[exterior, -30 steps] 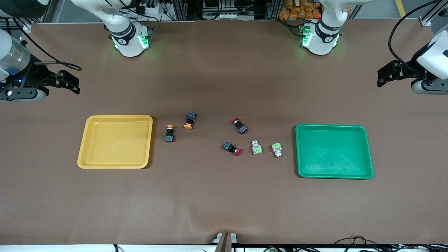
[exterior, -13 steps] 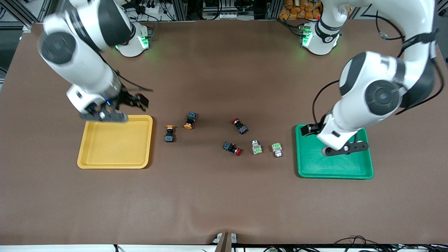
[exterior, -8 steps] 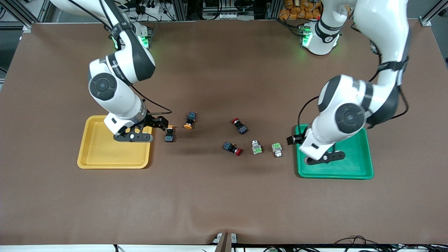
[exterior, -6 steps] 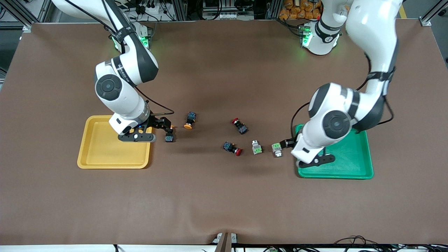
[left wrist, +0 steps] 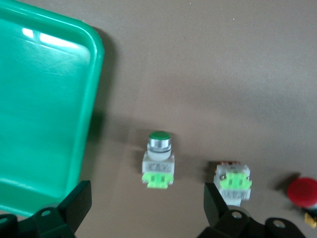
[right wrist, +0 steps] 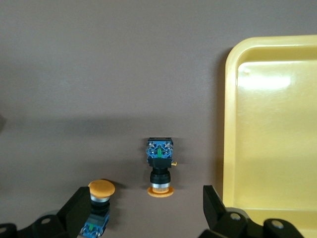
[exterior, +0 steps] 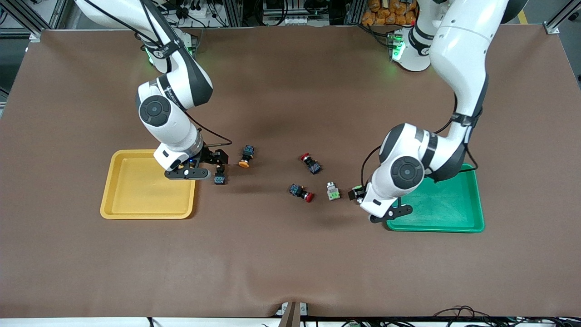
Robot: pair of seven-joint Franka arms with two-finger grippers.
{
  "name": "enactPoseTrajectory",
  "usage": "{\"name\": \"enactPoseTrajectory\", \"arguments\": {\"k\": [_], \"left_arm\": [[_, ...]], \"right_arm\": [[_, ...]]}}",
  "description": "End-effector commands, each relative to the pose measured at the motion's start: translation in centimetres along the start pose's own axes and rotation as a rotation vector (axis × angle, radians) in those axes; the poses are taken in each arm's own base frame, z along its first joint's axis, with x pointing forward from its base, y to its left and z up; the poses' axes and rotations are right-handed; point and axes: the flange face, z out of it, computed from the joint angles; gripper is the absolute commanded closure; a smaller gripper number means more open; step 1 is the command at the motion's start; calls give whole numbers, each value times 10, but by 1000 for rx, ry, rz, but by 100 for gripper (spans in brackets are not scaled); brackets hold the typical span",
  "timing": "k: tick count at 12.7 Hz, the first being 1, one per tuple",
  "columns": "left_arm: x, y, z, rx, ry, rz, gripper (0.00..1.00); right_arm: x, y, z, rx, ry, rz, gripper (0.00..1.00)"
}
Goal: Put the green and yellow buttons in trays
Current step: 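Grasp the yellow switch with the right gripper while the left gripper grasps the green switch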
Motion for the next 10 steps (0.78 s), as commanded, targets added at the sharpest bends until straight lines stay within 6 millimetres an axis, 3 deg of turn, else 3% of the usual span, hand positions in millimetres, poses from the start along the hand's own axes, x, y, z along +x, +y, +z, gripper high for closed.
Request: {"name": "enactPoseTrajectory", "arguments": {"k": [1,5,10], "left_arm": [[1,4,15,20,17,-32,0],[-9,5,54,61,-28,-60,0],[-10,3,76,95,-37,-43,0]], "right_arm": [[-5,4,27,6,13,11,0],[-3,9,78,-4,32,-23,0],[-5,10,98,2,36,-26,0]]}}
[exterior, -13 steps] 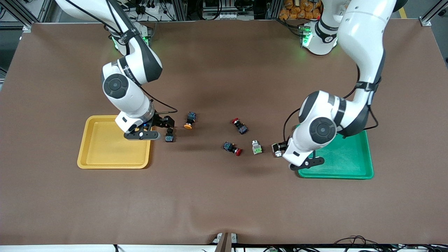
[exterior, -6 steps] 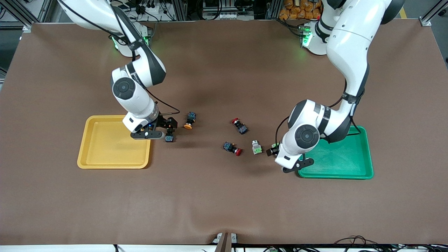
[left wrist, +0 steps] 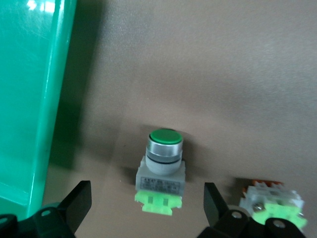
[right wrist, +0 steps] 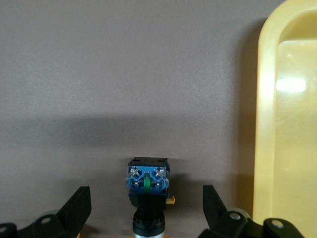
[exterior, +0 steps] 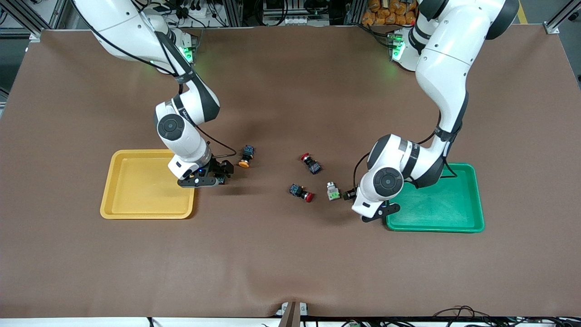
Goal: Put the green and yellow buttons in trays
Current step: 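Grasp the yellow switch with the right gripper while the left gripper grasps the green switch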
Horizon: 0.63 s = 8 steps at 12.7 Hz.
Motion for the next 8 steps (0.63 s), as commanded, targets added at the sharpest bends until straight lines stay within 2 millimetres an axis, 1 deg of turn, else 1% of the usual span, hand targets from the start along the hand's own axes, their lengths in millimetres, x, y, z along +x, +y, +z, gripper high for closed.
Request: {"name": "enactPoseTrajectory", "arguments": {"k": [1,2,3,4,5,8], "left_arm": [[0,0,6,34,33,5,0],[0,0,9,38,32,7,0],[-1,1,12,41,27,5,25],[-5,5,15,41,23,-5,72],[-6,6,17,45,24,-40,100],[-4,8,11,48,45,-31,100]], "right_arm": [[2,-2,6,0,23,-13,0],[1,-3,12,3,24,-14,0],[0,-3,13,4,25,-16,0],[0,-4,14,4,23,-19,0],[0,-3,17,2,21,-18,0],[0,-4,22,0,13,-21,0]]}}
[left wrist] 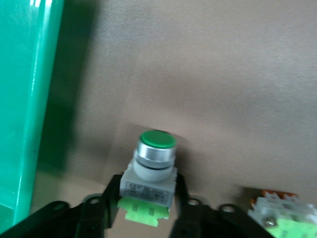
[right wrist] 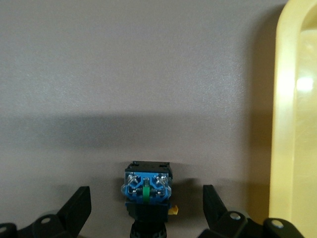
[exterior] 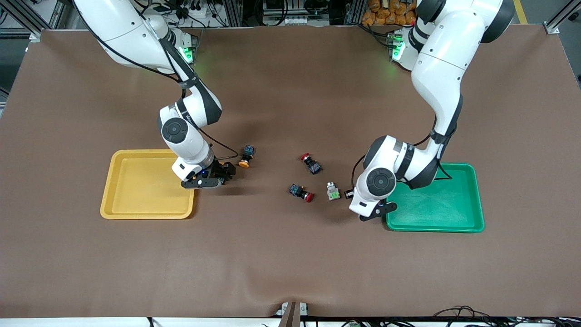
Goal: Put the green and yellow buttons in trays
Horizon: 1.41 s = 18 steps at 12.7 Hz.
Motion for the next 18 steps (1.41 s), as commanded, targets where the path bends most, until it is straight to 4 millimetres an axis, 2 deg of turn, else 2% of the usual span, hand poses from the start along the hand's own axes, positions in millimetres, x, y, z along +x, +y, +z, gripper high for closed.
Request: {"name": "enactPoseTrajectory", "arguments": {"k": [1,3,4,5,6,9,11,13,14,15,17,18], "left_arm": [[3,-1,-7,18,34,-10,100],[6,-4,-40,-8,68,-24,100],[9,-10,-70,-33,97,-37,100],[11,-17,-99,-54,125,-49,100],[15,-32,-127,-56,142,-72,100],[31,-86,-194,-50,174,-138,100],[44,-114,-209,-46,172,-157,100],[55,-135,-207,-19,146,-110,100],[65,-154,-204,-3,124,-78,100],[72,-170,-200,14,100,-36,100],[91,-216,-176,55,13,32,100],[101,-230,-156,68,-32,50,100]], "right_arm": [[2,-3,5,-7,9,-16,0],[1,-4,6,-17,12,-39,3],[1,-4,7,-23,13,-52,25],[0,-4,8,-24,12,-55,67],[0,-4,8,-24,12,-52,100],[0,-5,8,-23,13,-52,100],[0,-5,8,-23,13,-52,100],[1,-4,5,-25,9,-46,100],[3,-4,-2,-25,14,-43,100],[6,-5,-18,-37,5,-30,100],[18,-5,-50,-83,-54,-19,100],[25,-2,-64,-95,-64,-16,100]]}}
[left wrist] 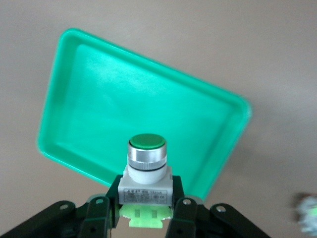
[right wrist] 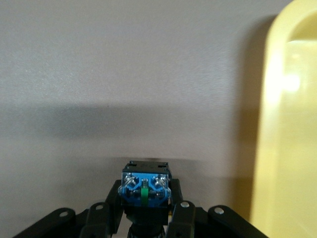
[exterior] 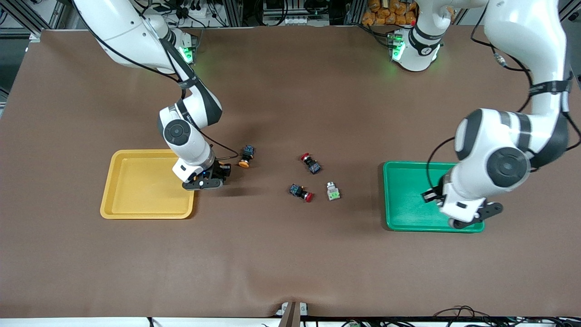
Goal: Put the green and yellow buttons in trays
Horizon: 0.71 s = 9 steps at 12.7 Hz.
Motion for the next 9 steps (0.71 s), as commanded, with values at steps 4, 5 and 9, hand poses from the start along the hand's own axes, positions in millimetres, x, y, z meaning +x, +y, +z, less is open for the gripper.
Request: {"name": "enactPoseTrajectory", "arguments": {"k": [4,5,9], "left_arm": [[39,-61,109,144,-145,78,100],[41,-60,132,178,-160,95,100],[40,-51,153,216,-162,124,0]], "right_arm": [[18,42,-62,-43,-3,-29,100],[15,61,-64,-47,-8,-46,100],[2,147,-77,-60,-24,-139,100]]}}
